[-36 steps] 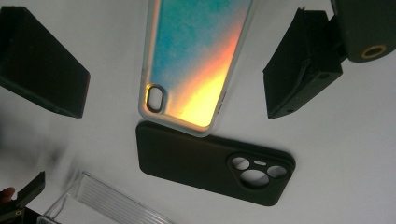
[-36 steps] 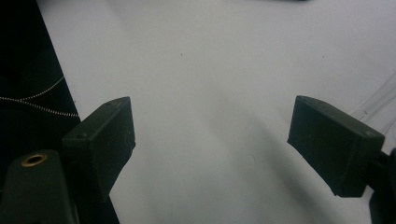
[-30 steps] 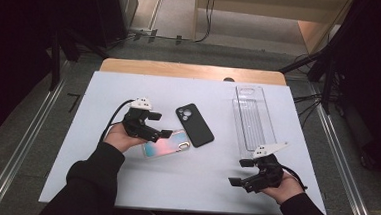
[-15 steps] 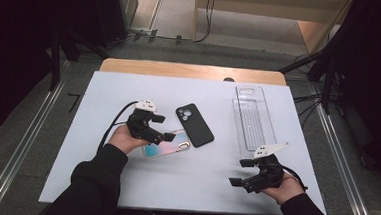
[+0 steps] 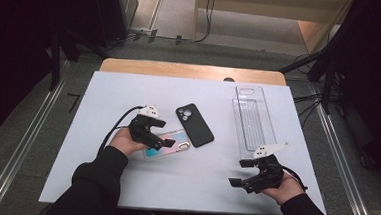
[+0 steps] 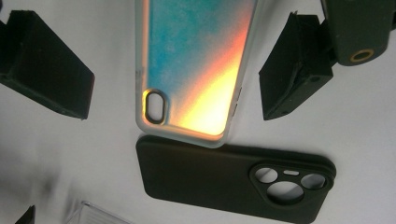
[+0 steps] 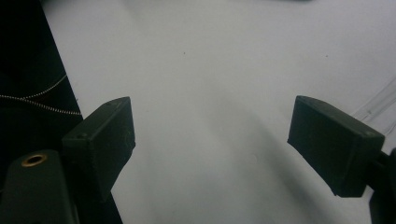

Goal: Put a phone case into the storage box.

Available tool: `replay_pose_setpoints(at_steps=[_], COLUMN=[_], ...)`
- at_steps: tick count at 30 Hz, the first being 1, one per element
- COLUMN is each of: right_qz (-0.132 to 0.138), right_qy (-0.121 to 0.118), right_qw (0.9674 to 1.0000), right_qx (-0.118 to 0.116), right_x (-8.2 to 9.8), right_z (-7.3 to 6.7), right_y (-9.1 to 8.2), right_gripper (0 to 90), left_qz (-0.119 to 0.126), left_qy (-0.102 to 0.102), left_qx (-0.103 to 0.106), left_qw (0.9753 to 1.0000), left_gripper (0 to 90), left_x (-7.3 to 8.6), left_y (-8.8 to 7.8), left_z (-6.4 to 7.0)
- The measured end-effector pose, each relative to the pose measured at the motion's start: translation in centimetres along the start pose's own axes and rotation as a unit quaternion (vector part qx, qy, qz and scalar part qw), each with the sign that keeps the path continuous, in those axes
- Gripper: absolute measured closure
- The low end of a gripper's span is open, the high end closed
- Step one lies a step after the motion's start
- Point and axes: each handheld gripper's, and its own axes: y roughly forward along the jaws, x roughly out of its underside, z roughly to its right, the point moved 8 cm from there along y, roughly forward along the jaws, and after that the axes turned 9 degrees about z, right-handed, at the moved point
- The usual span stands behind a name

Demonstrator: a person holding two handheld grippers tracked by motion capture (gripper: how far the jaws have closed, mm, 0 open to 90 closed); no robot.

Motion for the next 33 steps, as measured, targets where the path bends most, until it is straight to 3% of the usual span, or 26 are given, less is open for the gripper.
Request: replay_pose_setpoints(at_steps=[7, 14, 24, 33], right_qz=[-0.001, -0.001, -0.001, -0.001], right_qy=[0.000, 0.000, 0.000, 0.000], right_qw=[1.0000, 1.0000, 1.0000, 1.0000], right_qx=[0.000, 0.000, 0.001, 0.001], right_x=[0.0, 0.0, 0.0, 0.0], right_z=[0.0, 0.0, 0.0, 0.0], right_y=[0.0, 0.0, 0.0, 0.0], right_gripper=[12.9, 12.9, 12.9, 12.9], left_qz=[-0.031, -0.045, -0.079, -0.067], left_qy=[0.010, 0.018, 0.035, 0.043], left_qx=[-0.004, -0.006, -0.011, -0.018], left_qw=[0.9994, 0.9988, 0.9962, 0.9966], left_gripper=[10.9, 10.9, 10.8, 12.5], left_x=[0.9, 1.5, 2.7, 3.0], left_y=[0.6, 1.2, 1.9, 1.9], left_z=[-0.2, -0.2, -0.3, -0.3])
